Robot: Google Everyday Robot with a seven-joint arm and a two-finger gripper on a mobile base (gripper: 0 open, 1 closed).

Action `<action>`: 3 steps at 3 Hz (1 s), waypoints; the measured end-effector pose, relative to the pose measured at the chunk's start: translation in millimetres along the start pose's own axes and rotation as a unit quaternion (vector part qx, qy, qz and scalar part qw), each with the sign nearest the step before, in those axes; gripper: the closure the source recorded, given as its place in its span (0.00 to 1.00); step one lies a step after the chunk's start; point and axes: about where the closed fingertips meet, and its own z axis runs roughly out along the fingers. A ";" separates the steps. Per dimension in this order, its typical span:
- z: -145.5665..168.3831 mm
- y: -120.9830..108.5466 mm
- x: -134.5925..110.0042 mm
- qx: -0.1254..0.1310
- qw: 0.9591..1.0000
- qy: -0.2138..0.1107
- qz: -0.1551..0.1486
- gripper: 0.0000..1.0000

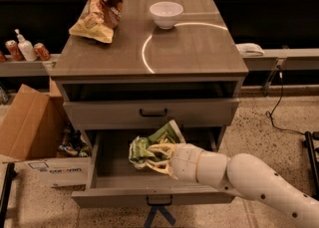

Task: Pick green jalapeno chip bag from middle drawer and place on counter

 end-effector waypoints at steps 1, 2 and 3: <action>-5.5 -10.0 -4.7 0.012 1.000 -0.005 -0.007 1.00; -35.4 -47.9 -35.3 0.047 0.998 -0.007 -0.046 1.00; -62.8 -90.7 -80.3 0.072 0.993 -0.011 -0.096 1.00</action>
Offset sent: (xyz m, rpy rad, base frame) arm 0.0282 -0.0679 0.1370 -0.0139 -0.2630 -0.1109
